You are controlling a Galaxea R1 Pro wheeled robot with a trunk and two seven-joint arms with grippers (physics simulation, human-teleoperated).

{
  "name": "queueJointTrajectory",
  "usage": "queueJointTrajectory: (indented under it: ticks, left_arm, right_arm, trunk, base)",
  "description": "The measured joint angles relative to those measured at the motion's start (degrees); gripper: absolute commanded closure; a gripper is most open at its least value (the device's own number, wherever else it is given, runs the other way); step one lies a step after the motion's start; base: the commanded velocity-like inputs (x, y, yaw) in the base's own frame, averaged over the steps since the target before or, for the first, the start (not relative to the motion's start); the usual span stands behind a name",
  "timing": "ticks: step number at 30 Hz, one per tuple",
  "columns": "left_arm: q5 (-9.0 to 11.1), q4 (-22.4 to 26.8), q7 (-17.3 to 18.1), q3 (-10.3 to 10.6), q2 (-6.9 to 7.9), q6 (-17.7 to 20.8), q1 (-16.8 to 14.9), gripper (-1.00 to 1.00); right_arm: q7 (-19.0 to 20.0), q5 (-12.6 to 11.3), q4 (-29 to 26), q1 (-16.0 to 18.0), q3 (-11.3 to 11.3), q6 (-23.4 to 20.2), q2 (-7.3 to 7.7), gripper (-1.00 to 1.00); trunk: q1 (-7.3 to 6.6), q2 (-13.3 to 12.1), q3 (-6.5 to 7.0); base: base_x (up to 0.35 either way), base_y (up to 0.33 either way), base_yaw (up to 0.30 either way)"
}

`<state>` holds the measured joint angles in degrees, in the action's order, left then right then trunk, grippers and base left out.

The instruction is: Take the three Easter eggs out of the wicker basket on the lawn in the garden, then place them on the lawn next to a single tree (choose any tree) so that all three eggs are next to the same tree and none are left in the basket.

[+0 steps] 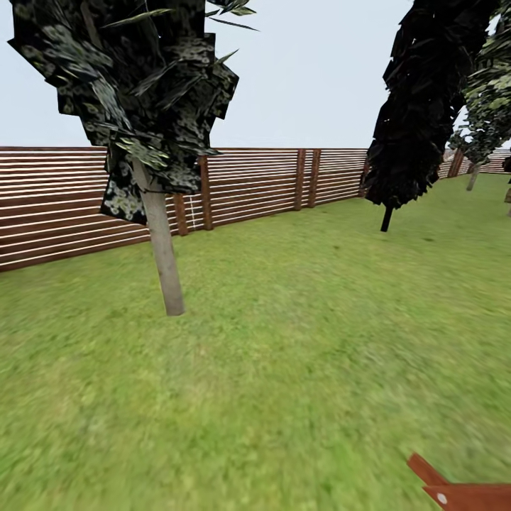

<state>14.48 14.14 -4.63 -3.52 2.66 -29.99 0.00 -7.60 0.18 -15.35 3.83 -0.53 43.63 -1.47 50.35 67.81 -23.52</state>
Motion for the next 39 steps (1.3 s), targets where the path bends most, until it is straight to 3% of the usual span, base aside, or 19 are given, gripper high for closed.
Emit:
queueJointTrajectory:
  ticks: [3, 7, 19, 39]
  left_arm:
    - [0.1, 0.0, -0.1, 0.0, 0.0, 0.0, 0.0, -1.0]
    - [0.2, 0.0, -0.4, 0.0, 0.0, 0.0, 0.0, -1.0]
    - [0.2, 0.1, -0.5, 0.1, -0.07, 0.0, 0.0, -1.0]
    - [0.2, 0.1, -0.5, 0.1, -0.09, 0.3, 0.0, -1.0]
  right_arm:
    - [-4.1, -1.0, -0.1, 3.2, -0.1, -2.2, 2.67, -1.0]
    - [-5.0, -1.3, 0.4, 4.2, 0.0, -3.1, 3.62, -1.0]
    - [-4.5, -1.3, 1.5, 4.4, 0.0, -2.0, 3.79, -1.0]
    - [-4.5, -1.3, 2.5, 4.4, 0.0, -2.5, 3.76, -1.0]
  trunk:
    - [0.02, 0.0, 0.0]
    - [0.03, 0.0, 0.0]
    - [0.0, 0.0, 0.0]
    - [0.0, 0.0, -0.24]
  base:
    - [0.137, -0.035, 0.0]
    - [0.034, -0.008, 0.0]
    - [0.274, -0.001, -0.028]
    - [0.33, 0.063, -0.28]
